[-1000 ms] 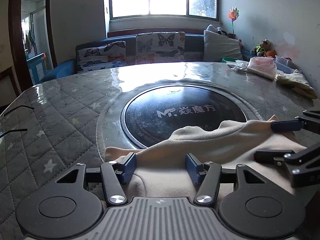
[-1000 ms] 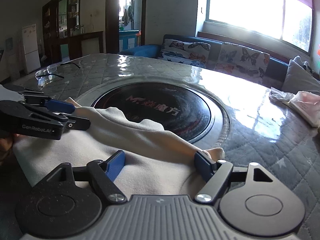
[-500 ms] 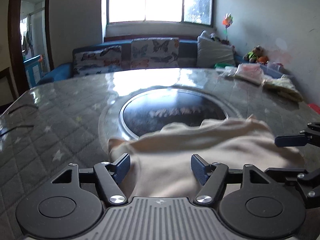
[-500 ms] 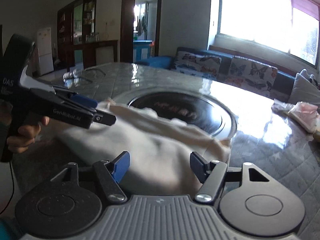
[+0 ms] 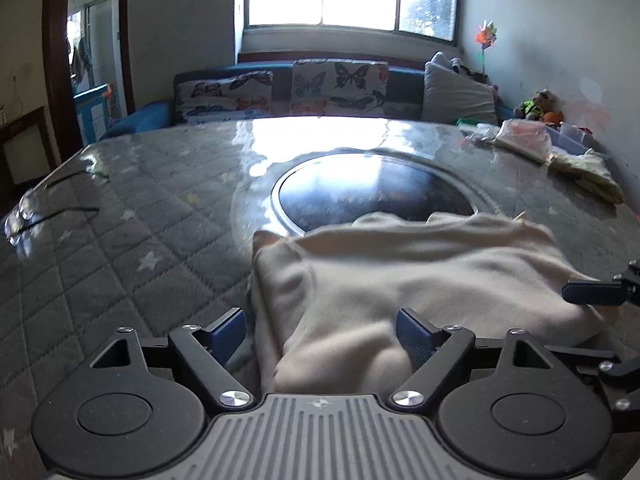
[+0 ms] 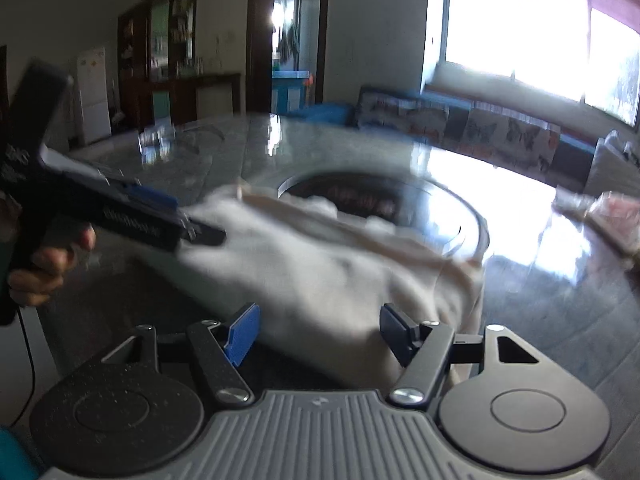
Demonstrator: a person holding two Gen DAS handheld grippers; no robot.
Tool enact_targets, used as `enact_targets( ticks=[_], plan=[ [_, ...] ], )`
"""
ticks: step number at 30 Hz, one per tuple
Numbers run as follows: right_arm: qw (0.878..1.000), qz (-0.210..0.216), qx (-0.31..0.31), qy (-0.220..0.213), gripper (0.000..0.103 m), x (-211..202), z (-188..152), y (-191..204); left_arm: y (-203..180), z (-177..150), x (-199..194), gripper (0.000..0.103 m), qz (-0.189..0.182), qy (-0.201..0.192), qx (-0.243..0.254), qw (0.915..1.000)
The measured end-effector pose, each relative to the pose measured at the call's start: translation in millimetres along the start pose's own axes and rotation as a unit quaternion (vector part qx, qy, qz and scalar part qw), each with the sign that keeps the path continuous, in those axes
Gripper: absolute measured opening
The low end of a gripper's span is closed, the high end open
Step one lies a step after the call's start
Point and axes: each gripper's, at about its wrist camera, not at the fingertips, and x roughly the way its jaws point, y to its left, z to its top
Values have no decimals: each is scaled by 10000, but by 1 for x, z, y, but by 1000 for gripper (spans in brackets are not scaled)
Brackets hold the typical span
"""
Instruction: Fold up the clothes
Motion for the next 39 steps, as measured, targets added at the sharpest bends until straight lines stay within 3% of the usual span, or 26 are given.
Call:
enact_targets(
  ticks=[8, 13, 18, 31, 39],
  plan=[
    [9998, 9, -16, -176, 68, -9, 6, 8, 13, -3, -15, 87, 102, -42, -328, 9994],
    [9998, 5, 172, 37, 69, 4, 0, 5, 28, -10, -15, 90, 138, 147, -706, 9973],
    [9999, -16, 114, -45, 70, -1, 3, 8, 33, -8, -23, 91, 197, 140, -952, 9952],
    [10000, -61, 62, -2, 74, 0, 3, 14, 31, -8, -17, 103, 515, 387, -923, 9936],
    [9995, -6, -316, -64, 79, -3, 9, 29, 28, -2, -15, 103, 663, 656, -975, 9909]
  ],
)
